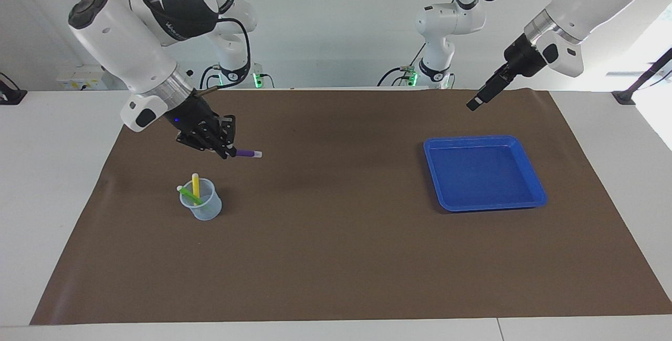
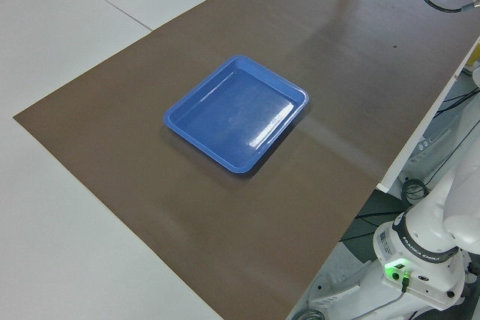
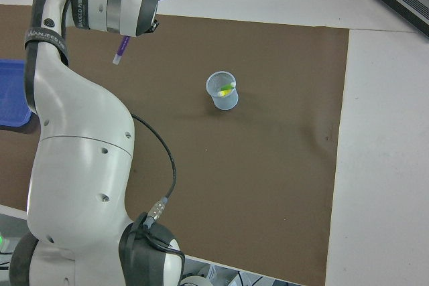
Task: Right arm passes pens to left for tray arrangement
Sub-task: 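Lift the purple pen with the right gripper while the left gripper approaches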
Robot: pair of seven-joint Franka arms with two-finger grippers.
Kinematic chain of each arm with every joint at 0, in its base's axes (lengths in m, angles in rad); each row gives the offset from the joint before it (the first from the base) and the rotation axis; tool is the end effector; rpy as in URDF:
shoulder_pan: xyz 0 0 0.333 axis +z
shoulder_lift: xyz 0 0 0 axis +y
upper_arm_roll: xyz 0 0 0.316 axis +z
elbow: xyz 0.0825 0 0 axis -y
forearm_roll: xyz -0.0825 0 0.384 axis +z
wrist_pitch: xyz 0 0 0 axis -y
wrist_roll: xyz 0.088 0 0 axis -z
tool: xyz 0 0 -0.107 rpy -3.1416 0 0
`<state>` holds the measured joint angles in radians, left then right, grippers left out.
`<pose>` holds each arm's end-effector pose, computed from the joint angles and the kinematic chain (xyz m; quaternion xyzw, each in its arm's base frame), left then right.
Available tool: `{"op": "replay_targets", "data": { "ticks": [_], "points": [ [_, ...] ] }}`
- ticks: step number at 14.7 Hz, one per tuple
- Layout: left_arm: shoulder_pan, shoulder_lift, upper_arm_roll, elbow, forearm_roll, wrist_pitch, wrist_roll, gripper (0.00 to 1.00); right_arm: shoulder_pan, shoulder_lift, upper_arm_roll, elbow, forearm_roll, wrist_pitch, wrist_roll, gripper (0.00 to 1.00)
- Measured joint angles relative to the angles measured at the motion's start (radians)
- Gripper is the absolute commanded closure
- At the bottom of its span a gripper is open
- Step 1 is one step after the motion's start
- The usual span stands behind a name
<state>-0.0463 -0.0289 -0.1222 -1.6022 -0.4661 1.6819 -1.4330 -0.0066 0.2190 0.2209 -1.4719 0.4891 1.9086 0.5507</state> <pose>0.5414 -0.1372 0.6460 0.7763 0.5849 -0.1276 0.1972 0.6304 0.1560 0.5870 -0.9347 0.2189 -0.0030 0.2799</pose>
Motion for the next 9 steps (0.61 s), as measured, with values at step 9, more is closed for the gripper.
{"op": "replay_targets", "data": {
  "ticks": [9],
  "points": [
    [-0.181,0.001,-0.006,-0.070,0.020,0.335,-0.537,0.00,0.055,0.001,0.147,-0.001,0.080,0.144,0.416,1.00]
  ]
}}
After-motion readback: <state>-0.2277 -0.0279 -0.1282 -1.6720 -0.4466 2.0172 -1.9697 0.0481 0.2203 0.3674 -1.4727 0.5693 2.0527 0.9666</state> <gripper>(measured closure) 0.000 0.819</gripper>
